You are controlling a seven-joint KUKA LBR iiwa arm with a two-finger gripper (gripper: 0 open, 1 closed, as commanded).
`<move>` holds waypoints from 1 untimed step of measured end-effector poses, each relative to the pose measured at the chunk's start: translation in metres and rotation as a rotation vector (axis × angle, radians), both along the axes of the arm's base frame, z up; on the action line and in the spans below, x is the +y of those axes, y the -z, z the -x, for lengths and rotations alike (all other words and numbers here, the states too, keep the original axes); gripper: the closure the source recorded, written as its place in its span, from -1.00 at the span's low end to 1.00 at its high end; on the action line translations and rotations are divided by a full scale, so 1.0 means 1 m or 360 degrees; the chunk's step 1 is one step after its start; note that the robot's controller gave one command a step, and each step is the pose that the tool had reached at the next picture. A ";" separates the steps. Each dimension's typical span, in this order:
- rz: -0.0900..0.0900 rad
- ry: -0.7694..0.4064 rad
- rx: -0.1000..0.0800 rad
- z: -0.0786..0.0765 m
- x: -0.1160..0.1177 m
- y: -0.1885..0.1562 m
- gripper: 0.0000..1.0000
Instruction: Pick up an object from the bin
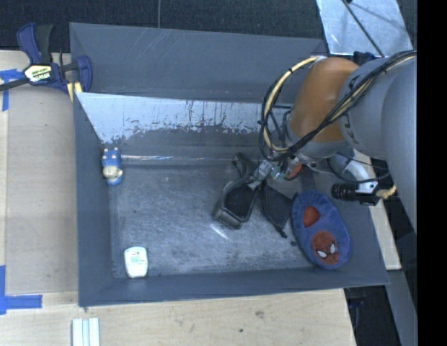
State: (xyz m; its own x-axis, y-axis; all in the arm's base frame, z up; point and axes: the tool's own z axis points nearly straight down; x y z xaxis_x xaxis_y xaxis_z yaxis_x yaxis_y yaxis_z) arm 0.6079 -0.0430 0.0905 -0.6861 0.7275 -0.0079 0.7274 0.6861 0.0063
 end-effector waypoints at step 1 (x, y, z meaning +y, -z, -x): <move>0.0000 0.0000 0.0000 0.000 0.000 0.000 1.00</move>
Offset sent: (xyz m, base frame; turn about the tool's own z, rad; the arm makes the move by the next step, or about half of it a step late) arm 0.0017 -0.0045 0.0893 -0.0154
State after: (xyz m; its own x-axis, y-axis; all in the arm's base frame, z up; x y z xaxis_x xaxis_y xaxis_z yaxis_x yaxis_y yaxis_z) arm 0.6079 -0.0431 0.0904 -0.6862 0.7274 -0.0080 0.7273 0.6863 0.0062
